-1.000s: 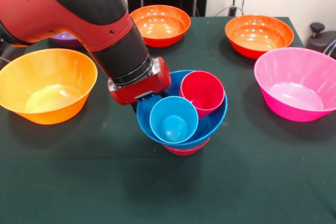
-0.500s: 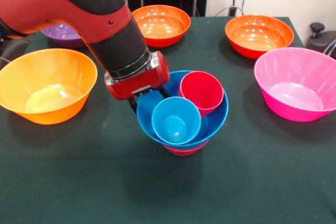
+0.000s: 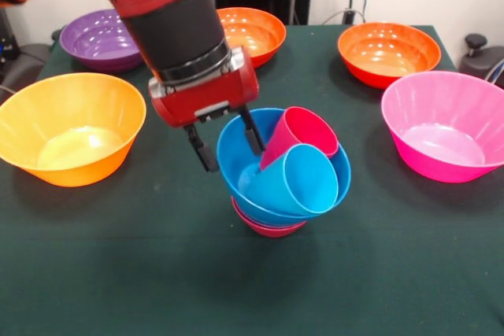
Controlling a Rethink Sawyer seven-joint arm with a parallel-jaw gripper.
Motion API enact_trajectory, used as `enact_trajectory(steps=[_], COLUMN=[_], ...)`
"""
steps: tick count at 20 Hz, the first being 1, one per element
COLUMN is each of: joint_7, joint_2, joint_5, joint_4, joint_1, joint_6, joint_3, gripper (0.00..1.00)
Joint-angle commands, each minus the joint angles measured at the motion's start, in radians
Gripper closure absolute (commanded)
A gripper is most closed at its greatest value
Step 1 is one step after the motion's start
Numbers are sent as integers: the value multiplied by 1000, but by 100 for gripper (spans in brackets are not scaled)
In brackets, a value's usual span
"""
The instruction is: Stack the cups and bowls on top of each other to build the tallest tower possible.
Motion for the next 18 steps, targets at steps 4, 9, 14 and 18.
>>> enact_trajectory(steps=[4, 9, 14, 18], joint_7=[-22, -31, -51, -44], joint_2=[-108, -101, -105, -163], joint_5=[50, 67, 65, 85], joint_4=[24, -15, -26, 6], joint_1=[60, 82, 80, 67], joint_6=[142, 162, 162, 187], joint_3=[-26, -41, -59, -54], gripper=[0, 0, 0, 0])
